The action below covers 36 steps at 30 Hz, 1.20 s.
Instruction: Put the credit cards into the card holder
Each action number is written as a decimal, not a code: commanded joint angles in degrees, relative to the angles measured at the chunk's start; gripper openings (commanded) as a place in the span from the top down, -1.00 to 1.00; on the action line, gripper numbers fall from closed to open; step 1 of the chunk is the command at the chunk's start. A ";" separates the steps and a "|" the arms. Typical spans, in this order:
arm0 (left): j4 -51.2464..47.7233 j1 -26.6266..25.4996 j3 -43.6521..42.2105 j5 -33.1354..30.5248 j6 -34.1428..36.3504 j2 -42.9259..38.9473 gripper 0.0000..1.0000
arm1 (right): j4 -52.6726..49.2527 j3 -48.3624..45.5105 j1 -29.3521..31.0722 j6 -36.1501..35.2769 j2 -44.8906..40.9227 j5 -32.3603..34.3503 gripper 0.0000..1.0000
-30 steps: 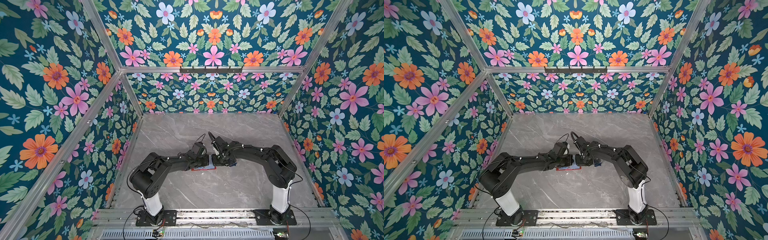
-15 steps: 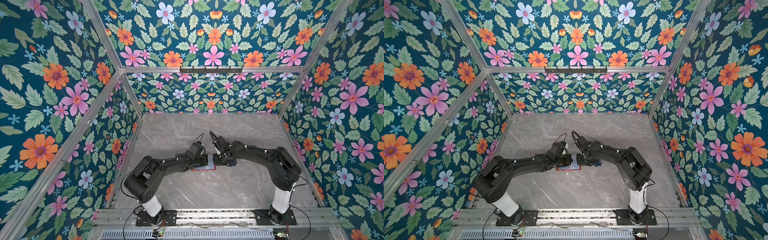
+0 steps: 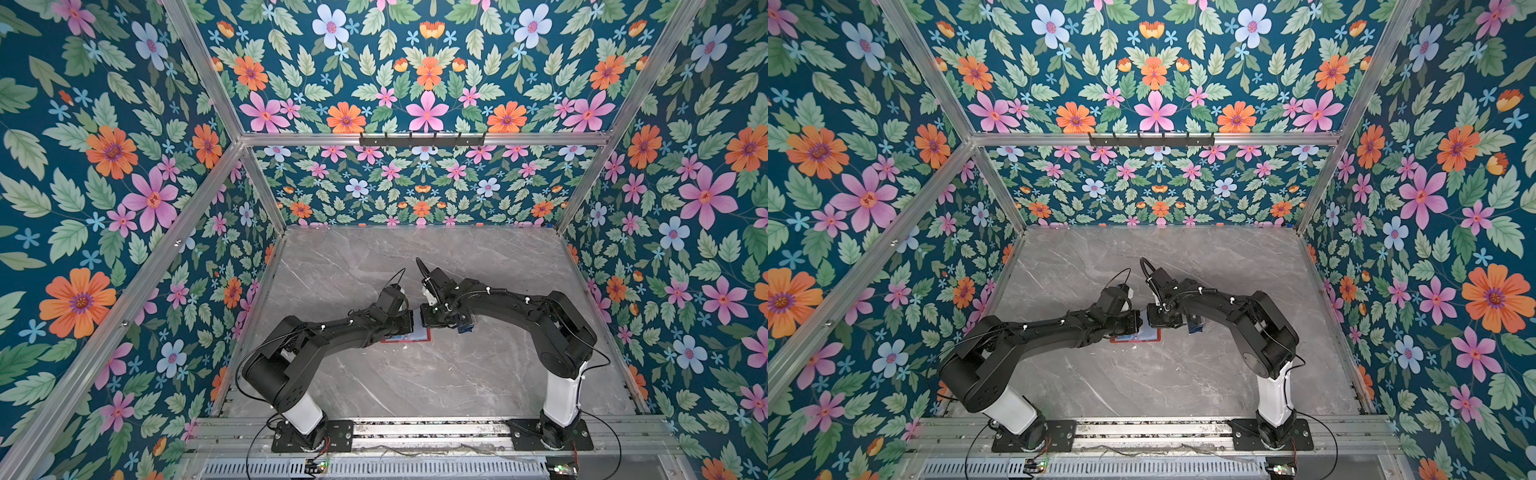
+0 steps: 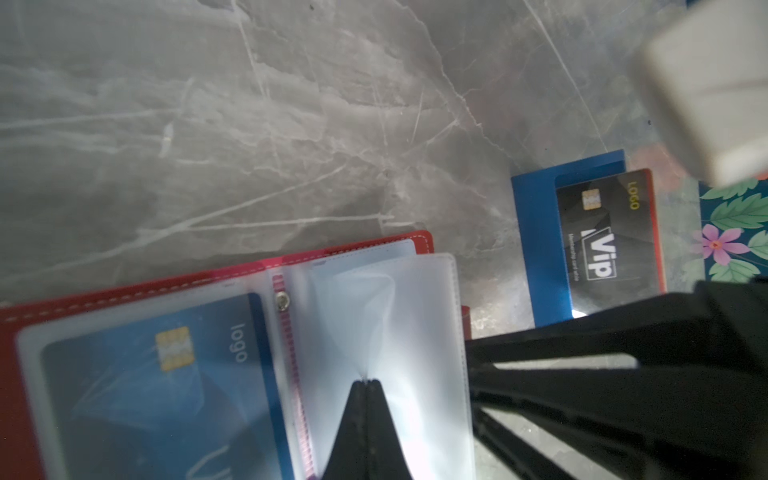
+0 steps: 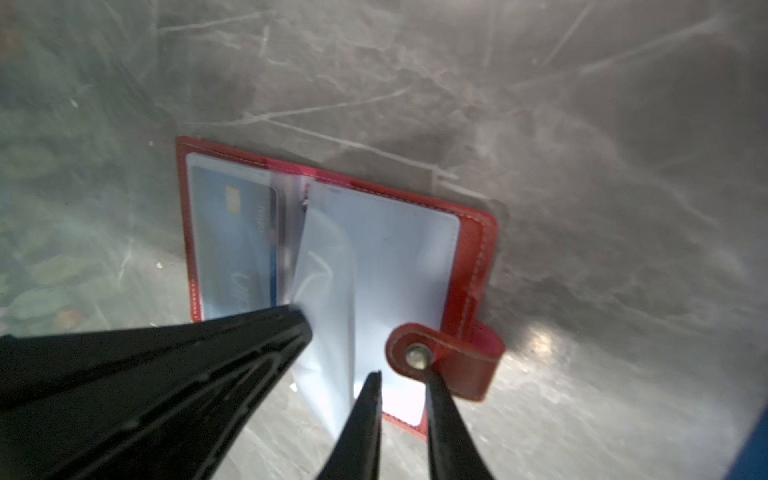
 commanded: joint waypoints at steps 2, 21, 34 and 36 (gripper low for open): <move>1.39 0.04 -1.00 -1.04 0.20 -2.32 0.81 | 1.73 0.47 0.10 0.03 0.49 -4.15 0.43; -4.59 0.04 -7.19 -14.34 3.12 -16.41 0.57 | 10.53 2.19 0.64 3.24 5.50 -15.53 0.83; -5.03 0.05 -6.63 -12.06 1.32 -7.72 0.78 | 12.00 2.38 0.64 4.68 7.57 -15.97 0.97; -5.20 0.04 -6.57 -11.99 1.00 -6.61 0.77 | 11.99 2.32 0.64 4.63 7.45 -15.97 0.97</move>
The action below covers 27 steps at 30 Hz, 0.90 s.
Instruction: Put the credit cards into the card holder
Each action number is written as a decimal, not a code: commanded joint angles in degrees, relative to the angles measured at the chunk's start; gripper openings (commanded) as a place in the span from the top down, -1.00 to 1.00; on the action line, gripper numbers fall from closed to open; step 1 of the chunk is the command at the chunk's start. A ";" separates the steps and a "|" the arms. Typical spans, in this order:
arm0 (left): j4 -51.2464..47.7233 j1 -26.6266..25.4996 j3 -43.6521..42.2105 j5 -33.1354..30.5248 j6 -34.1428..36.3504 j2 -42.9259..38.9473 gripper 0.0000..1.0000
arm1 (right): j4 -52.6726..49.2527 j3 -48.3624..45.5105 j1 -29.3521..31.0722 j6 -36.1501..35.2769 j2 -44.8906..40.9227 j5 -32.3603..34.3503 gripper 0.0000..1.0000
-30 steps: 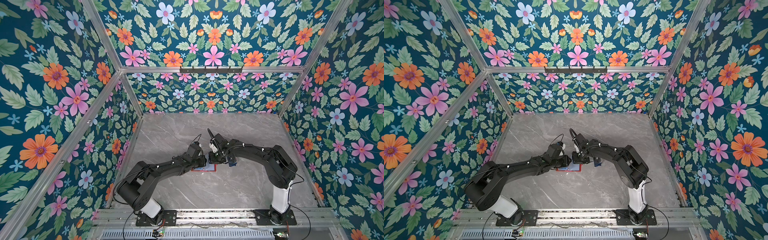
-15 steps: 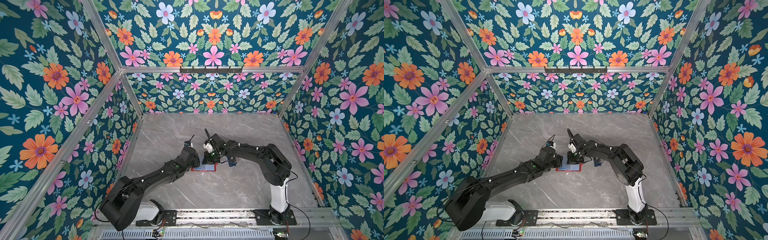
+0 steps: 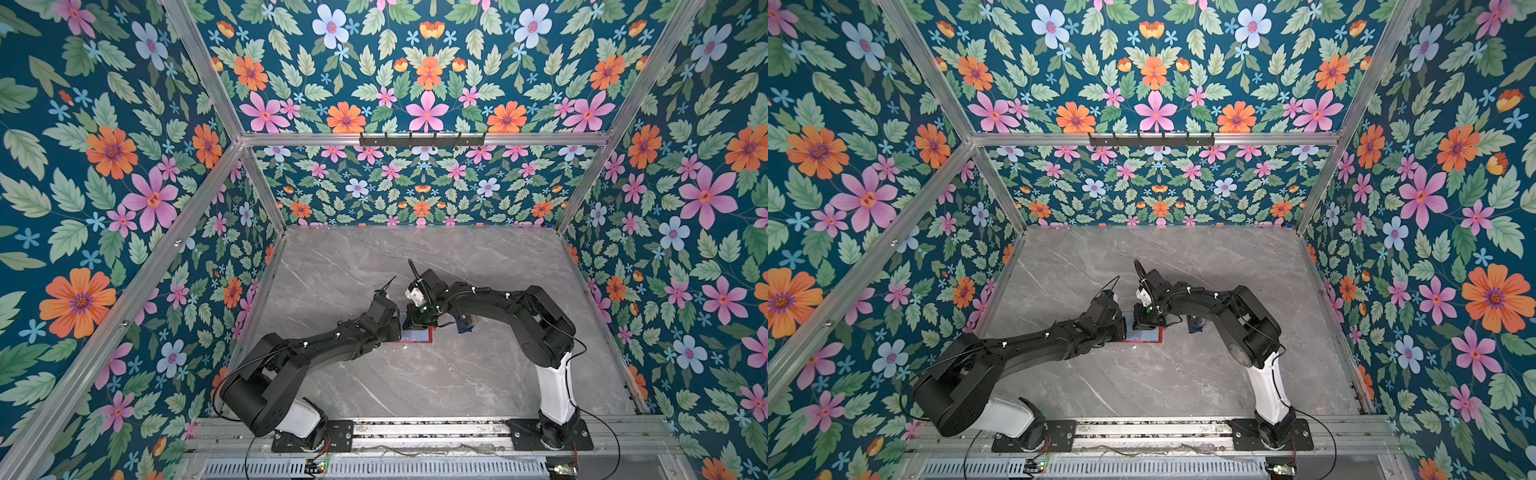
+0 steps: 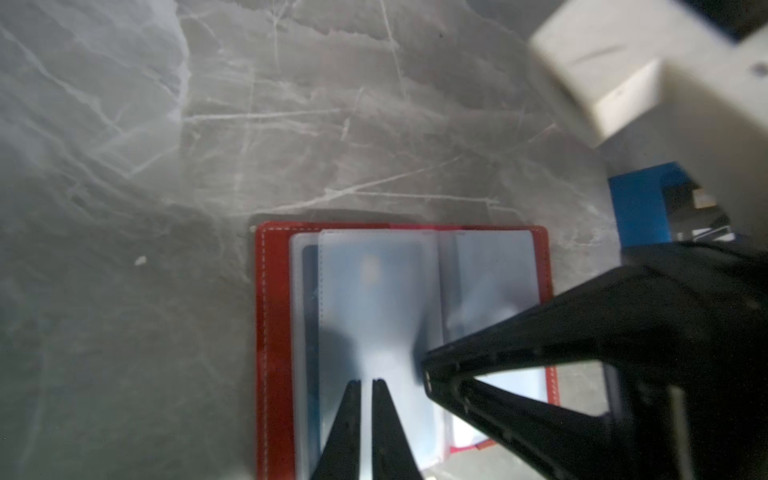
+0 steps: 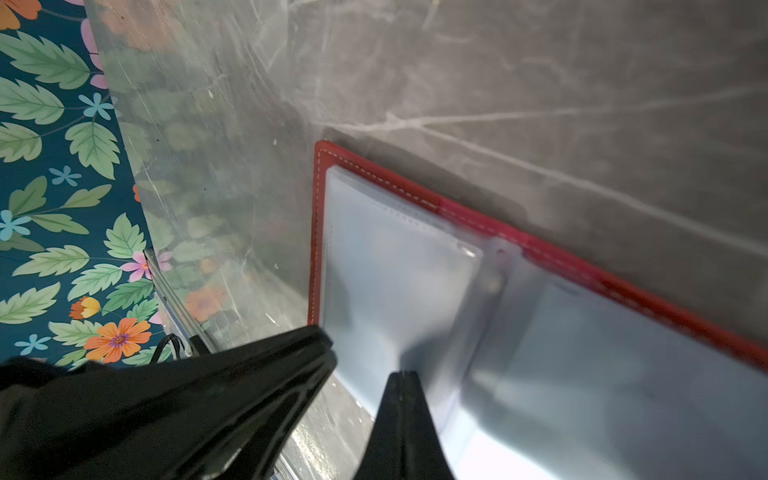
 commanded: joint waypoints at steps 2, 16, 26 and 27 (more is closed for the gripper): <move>-1.00 0.02 0.23 -0.29 -0.96 1.72 0.77 | 0.87 -0.12 0.01 0.55 -0.51 -0.29 0.95; 0.92 -0.48 3.79 5.91 1.78 -2.79 0.50 | -6.71 -3.33 -1.28 -3.56 -11.62 9.50 0.68; 0.94 -4.61 14.49 11.18 1.58 5.51 0.39 | -11.05 -12.31 -8.35 -6.16 -25.98 15.42 0.52; 1.05 -5.06 15.67 11.70 1.49 6.58 0.39 | -11.46 -13.18 -9.20 -6.44 -27.21 15.79 0.50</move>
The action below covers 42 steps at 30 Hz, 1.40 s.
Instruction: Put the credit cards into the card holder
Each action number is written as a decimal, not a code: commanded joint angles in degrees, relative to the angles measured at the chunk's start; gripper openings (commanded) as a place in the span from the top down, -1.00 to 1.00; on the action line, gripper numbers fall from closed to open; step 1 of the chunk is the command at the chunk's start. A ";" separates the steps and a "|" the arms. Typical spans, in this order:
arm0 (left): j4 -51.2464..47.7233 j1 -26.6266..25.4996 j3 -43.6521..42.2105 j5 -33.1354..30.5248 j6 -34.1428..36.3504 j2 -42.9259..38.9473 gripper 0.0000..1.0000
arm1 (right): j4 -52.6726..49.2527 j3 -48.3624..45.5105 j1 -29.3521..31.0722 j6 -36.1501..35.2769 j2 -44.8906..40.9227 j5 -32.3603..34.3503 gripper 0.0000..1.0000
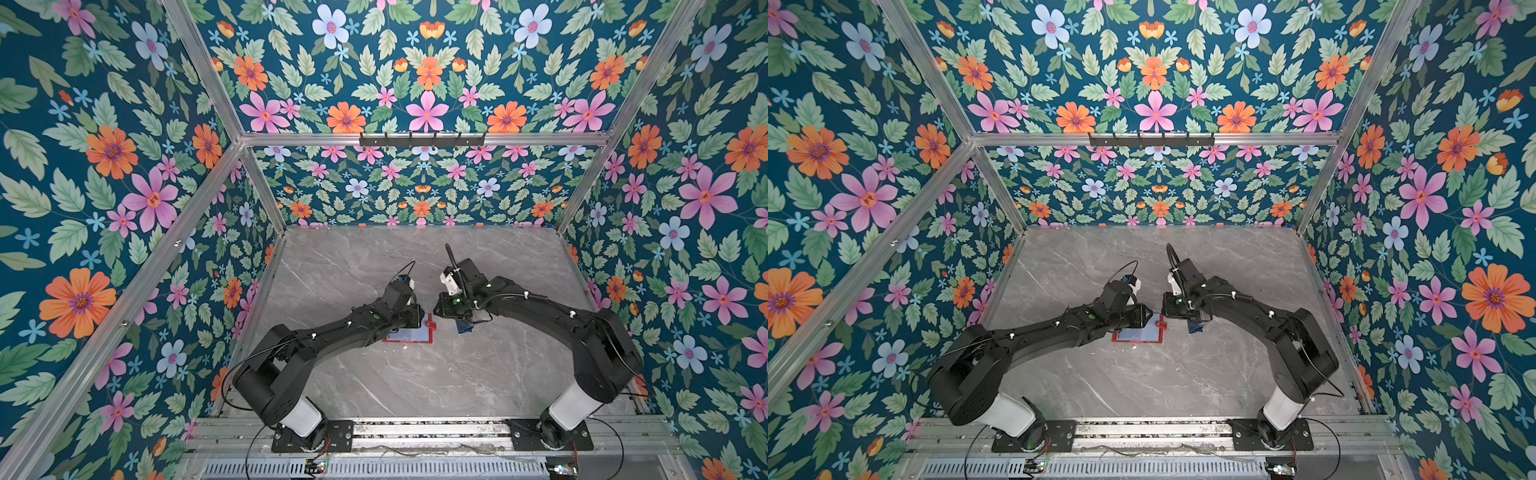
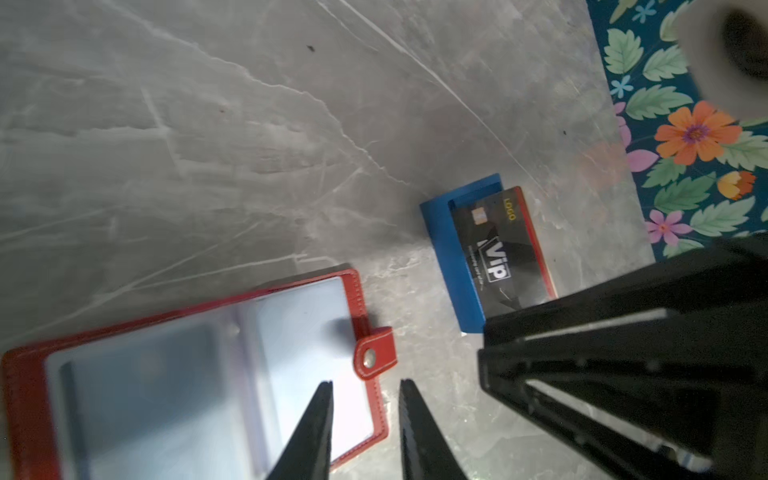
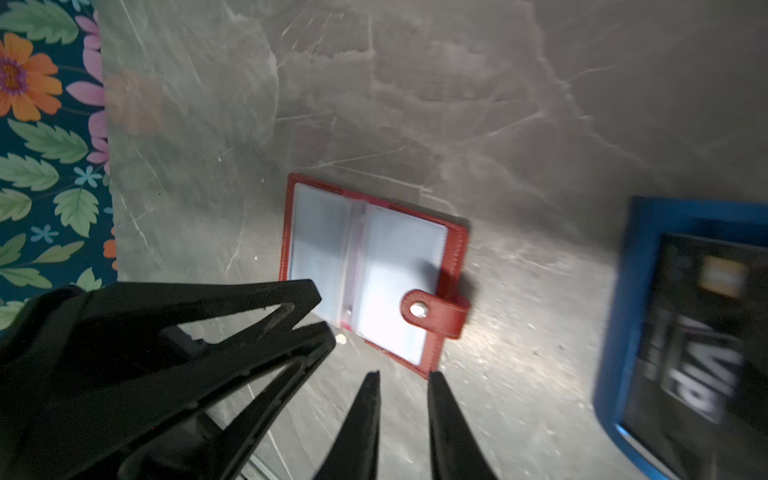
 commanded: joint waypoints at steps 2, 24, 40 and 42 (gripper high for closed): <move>1.01 -1.40 4.15 3.31 0.04 3.76 0.39 | -2.73 -2.97 -2.92 -2.00 -4.40 2.80 0.47; 7.79 -3.04 16.17 12.00 -5.75 22.36 0.09 | -6.72 -6.15 -9.75 -7.09 -3.63 8.26 0.07; 7.36 -3.02 20.04 13.31 -6.22 27.93 0.18 | -5.89 -3.88 -10.75 -8.70 1.70 5.90 0.13; 7.30 -3.01 20.12 13.40 -6.31 28.26 0.21 | -5.76 -3.51 -10.76 -8.65 1.91 5.80 0.14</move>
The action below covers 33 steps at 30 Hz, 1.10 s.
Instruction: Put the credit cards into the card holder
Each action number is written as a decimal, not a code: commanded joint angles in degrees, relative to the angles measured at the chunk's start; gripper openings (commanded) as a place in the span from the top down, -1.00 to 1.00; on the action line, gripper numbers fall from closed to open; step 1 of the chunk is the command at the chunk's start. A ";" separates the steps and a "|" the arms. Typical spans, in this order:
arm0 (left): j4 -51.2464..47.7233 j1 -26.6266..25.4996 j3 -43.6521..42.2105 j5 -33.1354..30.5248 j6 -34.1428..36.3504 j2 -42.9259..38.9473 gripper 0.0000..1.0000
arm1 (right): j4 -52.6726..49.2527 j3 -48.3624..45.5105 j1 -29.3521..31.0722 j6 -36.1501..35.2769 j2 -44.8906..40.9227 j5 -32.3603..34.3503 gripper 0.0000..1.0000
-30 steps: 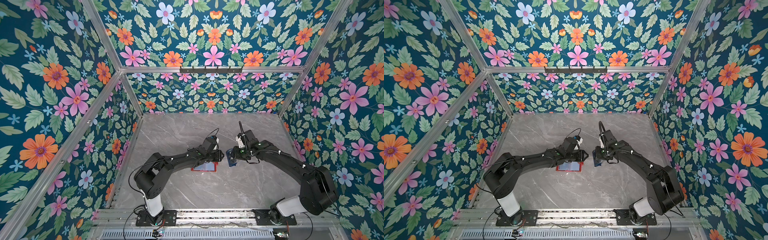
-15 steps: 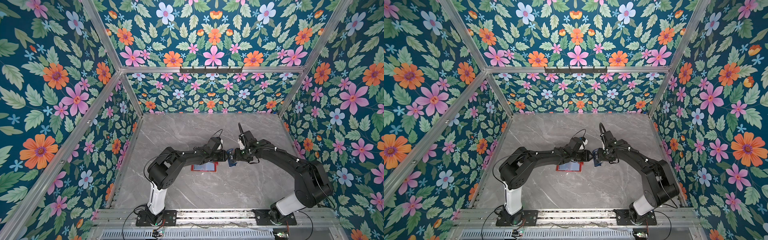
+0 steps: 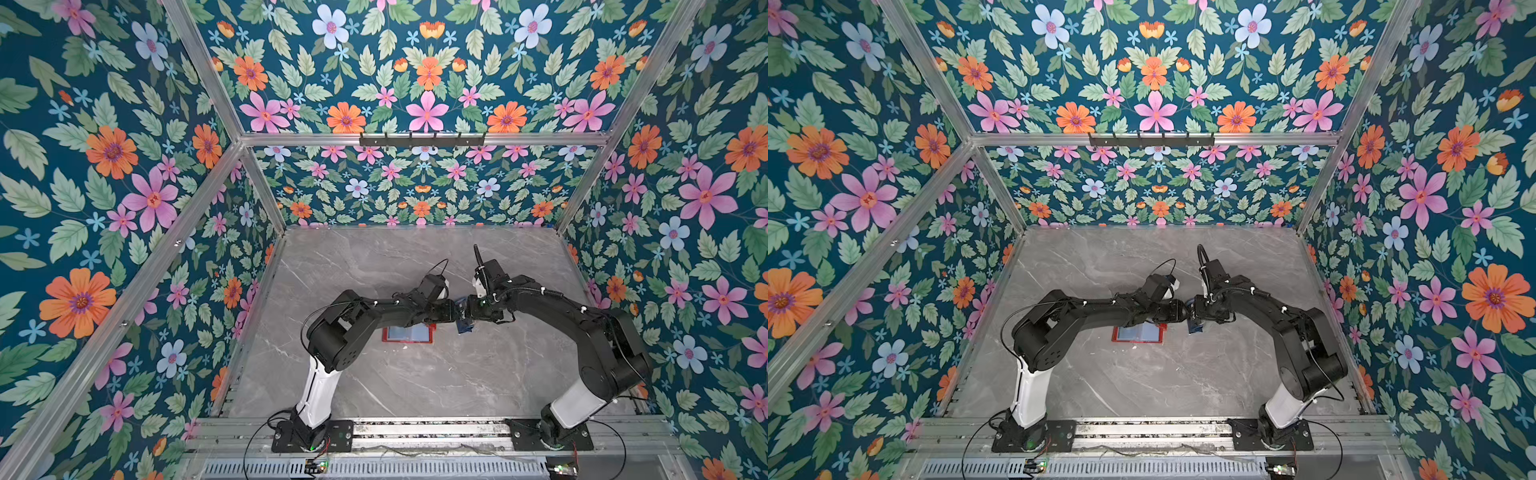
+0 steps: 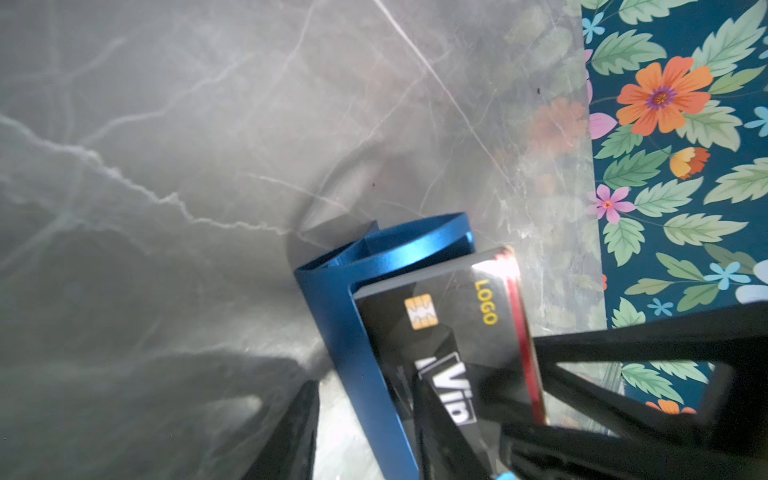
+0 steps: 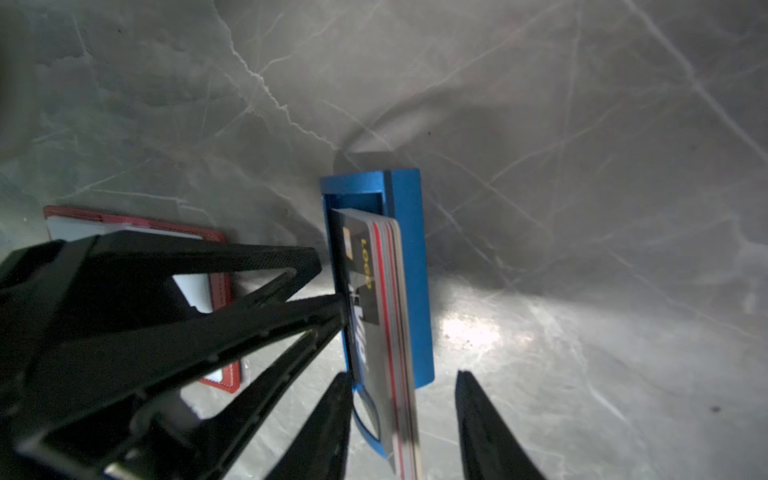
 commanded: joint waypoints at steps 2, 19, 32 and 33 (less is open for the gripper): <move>0.52 -0.04 0.26 0.35 -0.36 0.44 0.24 | 0.27 0.66 0.00 -0.56 0.21 -0.42 0.14; 0.15 -0.09 -1.18 -1.39 -2.13 1.01 0.52 | -4.21 3.55 0.03 -1.74 5.28 3.98 0.24; -0.12 -0.07 -2.30 -2.13 -2.27 0.22 0.52 | -5.85 4.44 0.13 -2.04 3.73 3.81 0.27; -0.12 -0.08 -2.31 -2.10 -2.21 0.22 0.52 | -5.90 4.40 0.22 -2.05 3.59 3.81 0.27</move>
